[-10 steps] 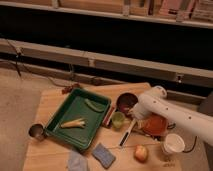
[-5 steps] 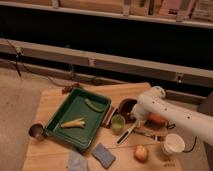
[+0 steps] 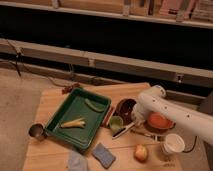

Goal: Place towel in red bowl

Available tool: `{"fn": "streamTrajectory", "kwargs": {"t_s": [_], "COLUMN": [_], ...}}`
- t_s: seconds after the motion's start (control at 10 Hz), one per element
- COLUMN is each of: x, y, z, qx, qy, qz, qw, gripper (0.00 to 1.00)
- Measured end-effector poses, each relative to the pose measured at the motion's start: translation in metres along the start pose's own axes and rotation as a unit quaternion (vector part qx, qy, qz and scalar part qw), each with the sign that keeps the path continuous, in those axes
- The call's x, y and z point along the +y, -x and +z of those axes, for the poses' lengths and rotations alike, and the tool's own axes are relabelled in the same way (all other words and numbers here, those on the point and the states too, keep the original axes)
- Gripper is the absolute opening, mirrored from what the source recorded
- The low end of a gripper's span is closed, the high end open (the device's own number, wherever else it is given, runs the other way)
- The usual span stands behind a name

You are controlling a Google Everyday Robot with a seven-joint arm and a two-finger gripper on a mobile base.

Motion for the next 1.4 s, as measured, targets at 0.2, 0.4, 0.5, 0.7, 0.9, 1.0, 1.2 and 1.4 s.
{"fn": "streamTrajectory", "kwargs": {"t_s": [0.2,0.4,0.5,0.7,0.9,1.0,1.2,1.4], "x": [0.0,0.0,-0.001,0.0,-0.001,-0.001,-0.005,-0.003], "y": [0.0,0.0,-0.001,-0.001,0.0,0.0,0.003,0.004], "z": [0.001,0.0,-0.001,-0.004,-0.007,-0.009,-0.013,-0.006], "qx": [0.0,0.0,0.001,0.003,0.005,0.006,0.008,0.007], "qy": [-0.001,-0.001,-0.001,0.001,0.003,0.004,0.006,0.006], "qz": [0.0,0.0,0.0,-0.002,-0.003,-0.004,-0.004,-0.009], "qw": [1.0,1.0,1.0,1.0,1.0,1.0,0.9999,0.9999], "gripper": [0.03,0.03,0.03,0.03,0.03,0.03,0.03,0.03]}}
